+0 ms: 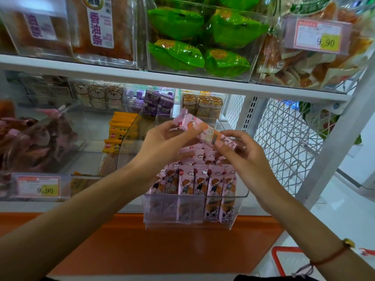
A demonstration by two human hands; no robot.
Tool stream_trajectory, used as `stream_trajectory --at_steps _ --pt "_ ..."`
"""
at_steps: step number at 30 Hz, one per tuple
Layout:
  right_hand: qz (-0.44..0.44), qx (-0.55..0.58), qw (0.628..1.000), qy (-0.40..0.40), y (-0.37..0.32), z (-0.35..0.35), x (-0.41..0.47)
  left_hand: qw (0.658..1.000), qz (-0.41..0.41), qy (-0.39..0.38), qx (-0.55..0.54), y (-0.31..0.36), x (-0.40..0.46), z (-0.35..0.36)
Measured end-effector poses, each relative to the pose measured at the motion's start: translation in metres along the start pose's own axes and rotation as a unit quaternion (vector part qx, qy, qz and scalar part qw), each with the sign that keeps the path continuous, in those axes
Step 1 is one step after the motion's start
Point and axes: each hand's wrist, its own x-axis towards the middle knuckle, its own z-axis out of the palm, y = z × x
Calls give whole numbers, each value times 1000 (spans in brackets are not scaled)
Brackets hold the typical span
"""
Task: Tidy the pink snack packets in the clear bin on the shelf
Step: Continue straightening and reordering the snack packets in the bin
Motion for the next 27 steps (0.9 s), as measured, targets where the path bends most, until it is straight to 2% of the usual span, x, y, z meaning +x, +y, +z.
stream_trajectory --at_steps 4,8,10,14,16,20,24,27 --pt "-27 -77 996 20 4 -6 2 998 32 5 51 -4 2 -2" --pt "-99 -237 963 83 9 -18 6 986 102 29 128 -10 13 -6" --pt "-122 -339 932 40 12 -18 3 978 89 -2 189 -16 19 -6" --pt "-166 -522 835 -50 25 -11 -4 944 77 -50 317 -24 25 -4" --pt "-158 -531 830 -55 25 -10 -4 926 89 -68 359 -20 29 -1" --pt "-153 -518 840 -49 23 -14 -5 869 92 -159 460 -15 45 9" --pt "-157 -521 837 -60 23 -16 -7 747 115 -230 613 -34 59 23" --pt "-157 -519 838 -62 22 -18 -7 735 101 -244 625 -37 67 26"
